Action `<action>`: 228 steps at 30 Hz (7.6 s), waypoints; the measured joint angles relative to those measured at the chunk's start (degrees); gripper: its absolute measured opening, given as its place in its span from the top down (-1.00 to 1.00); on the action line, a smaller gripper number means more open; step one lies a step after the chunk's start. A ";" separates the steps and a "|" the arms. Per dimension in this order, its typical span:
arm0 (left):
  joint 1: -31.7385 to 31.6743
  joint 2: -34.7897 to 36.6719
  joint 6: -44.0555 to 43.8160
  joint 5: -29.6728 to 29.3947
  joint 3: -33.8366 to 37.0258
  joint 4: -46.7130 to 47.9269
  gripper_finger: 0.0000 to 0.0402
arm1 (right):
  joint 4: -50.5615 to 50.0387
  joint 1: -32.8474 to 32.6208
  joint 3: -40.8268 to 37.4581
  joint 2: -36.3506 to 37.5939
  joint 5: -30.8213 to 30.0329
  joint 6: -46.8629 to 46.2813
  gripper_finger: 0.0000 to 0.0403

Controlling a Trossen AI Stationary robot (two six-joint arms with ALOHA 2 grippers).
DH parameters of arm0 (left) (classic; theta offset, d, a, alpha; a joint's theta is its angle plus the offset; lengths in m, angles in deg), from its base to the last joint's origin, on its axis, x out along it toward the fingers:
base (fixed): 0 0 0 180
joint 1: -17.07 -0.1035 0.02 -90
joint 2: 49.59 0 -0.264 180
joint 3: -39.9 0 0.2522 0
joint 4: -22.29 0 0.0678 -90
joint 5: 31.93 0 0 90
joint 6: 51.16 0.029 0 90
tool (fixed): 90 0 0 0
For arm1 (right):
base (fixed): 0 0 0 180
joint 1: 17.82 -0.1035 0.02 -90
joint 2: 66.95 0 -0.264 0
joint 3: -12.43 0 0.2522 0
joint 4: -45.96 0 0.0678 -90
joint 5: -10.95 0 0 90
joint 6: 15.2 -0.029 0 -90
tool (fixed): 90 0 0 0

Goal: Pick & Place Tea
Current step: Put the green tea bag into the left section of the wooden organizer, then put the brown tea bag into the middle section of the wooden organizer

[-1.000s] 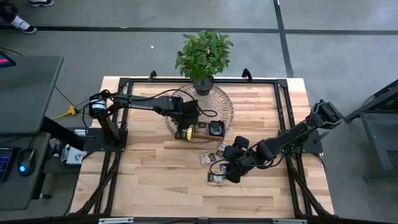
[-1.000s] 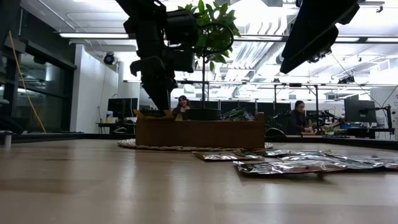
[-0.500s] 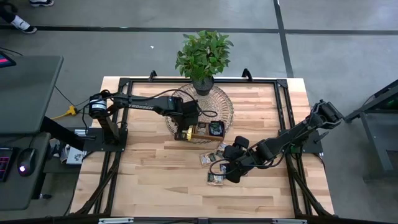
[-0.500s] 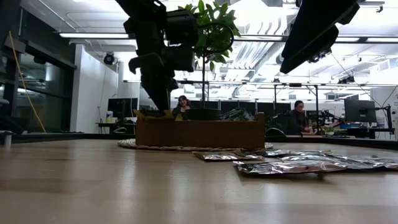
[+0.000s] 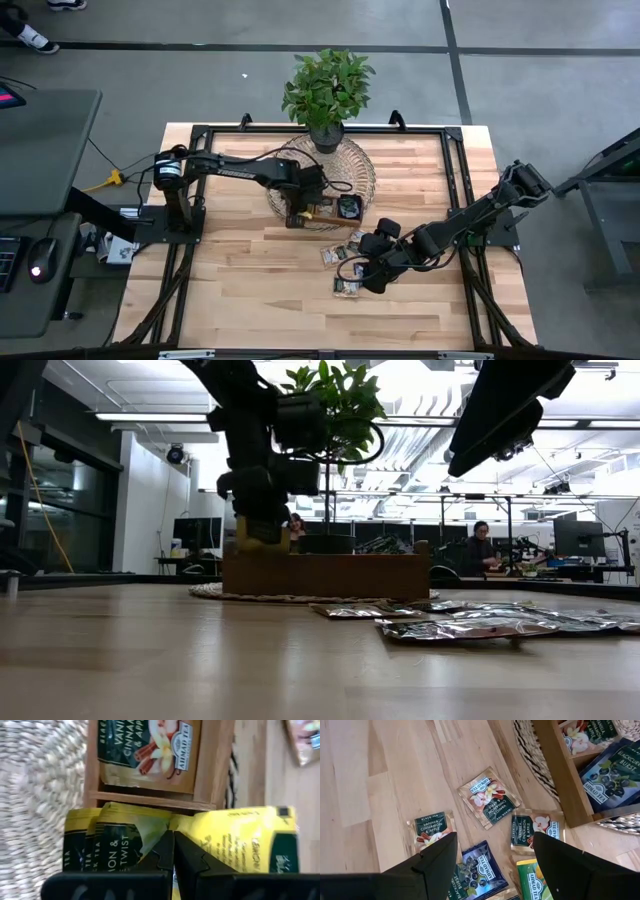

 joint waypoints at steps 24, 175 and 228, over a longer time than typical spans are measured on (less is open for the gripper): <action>0.00 0.04 -0.07 -6.37 -14.57 14.65 1.00 | -0.01 -0.01 0.00 0.00 0.16 0.00 -0.27; 27.95 22.66 -58.77 -21.25 42.20 -62.31 1.00 | -14.81 25.67 14.53 -1.62 19.81 34.31 1.00; 32.68 25.83 -66.51 -30.39 60.90 -90.96 1.00 | -20.84 35.70 33.31 -24.79 24.33 54.48 0.73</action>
